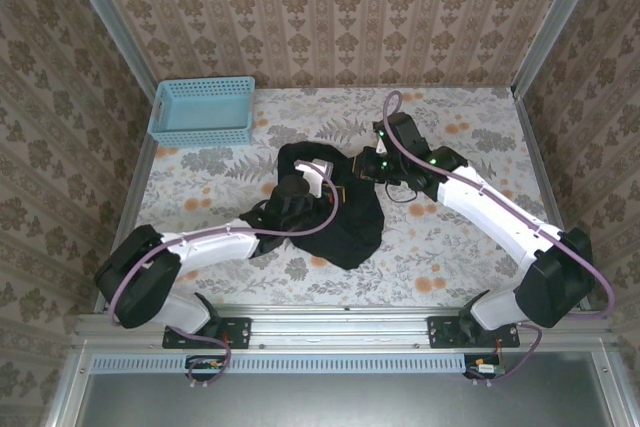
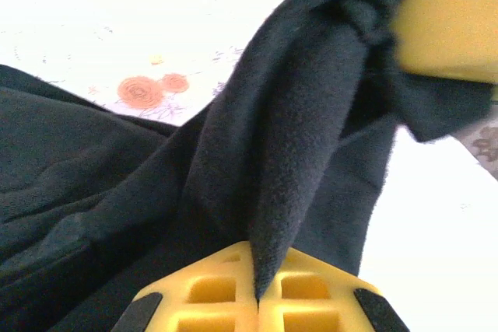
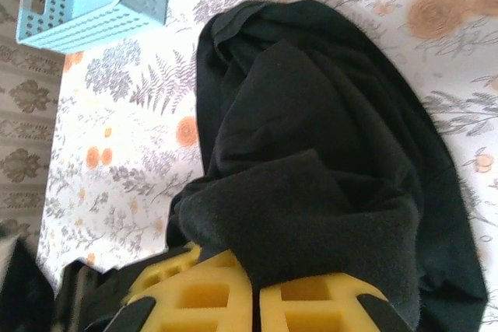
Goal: Fold the inside-out t-shirt
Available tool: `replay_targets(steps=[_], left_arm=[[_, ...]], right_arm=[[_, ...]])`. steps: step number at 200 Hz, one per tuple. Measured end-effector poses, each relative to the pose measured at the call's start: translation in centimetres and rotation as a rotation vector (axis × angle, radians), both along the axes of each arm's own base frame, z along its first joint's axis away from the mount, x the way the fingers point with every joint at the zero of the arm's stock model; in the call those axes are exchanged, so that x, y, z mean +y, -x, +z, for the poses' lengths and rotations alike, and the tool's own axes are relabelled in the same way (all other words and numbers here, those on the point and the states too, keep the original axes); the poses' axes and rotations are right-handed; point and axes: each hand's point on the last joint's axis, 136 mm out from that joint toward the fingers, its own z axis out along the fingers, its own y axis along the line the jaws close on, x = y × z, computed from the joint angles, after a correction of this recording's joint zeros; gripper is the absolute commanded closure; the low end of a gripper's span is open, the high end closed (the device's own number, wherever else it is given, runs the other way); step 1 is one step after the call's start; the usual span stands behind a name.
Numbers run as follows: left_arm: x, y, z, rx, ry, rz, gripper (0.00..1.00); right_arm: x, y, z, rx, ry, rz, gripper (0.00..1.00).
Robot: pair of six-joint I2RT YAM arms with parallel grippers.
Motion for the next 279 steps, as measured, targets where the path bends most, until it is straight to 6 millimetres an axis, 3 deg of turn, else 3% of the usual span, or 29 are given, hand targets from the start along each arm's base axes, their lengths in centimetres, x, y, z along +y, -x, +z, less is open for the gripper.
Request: replay_targets(steps=[27,45,75,90,111,140,164,185,231,260,279], left_arm=[[-0.5,1.6,2.6,-0.024,0.061,-0.068,1.00],[-0.7,2.4,3.3,-0.030,0.088,-0.104,1.00],[-0.7,3.9,1.6,0.016,0.088,-0.165,1.00],[-0.6,4.3,0.9,0.040,0.095,-0.179,1.00],[-0.1,3.8,0.4,0.066,0.124,-0.169,1.00],[0.4,2.9,-0.5,0.095,0.139,-0.142,1.00],[0.3,2.7,-0.6,0.105,0.146,-0.140,1.00],[0.4,2.7,-1.0,0.118,0.141,-0.134,1.00],[1.1,3.4,-4.0,0.185,0.066,-0.085,1.00],[2.3,4.3,-6.6,0.238,0.020,-0.050,1.00],[2.7,4.4,-7.2,0.252,0.012,-0.029,0.99]], right_arm=[[-0.9,-1.1,-0.8,-0.006,0.047,-0.006,0.89],[-1.1,-1.5,-1.8,0.009,0.084,0.013,0.84],[-2.4,-2.7,-2.8,0.005,0.149,-0.005,0.53],[-3.2,-3.0,-2.9,-0.005,0.179,-0.014,0.46],[-4.2,-2.4,-3.3,-0.019,0.210,-0.006,0.46],[-4.9,1.5,-4.3,-0.014,0.212,0.039,0.51],[-4.1,4.4,-4.8,-0.026,0.192,0.097,0.53],[-3.1,6.0,-6.4,-0.008,0.181,0.142,0.54],[-0.4,6.3,-10.4,0.064,0.213,0.207,0.54],[1.4,6.3,-11.9,0.069,0.233,0.260,0.55],[2.0,6.2,-12.9,0.076,0.250,0.279,0.55]])
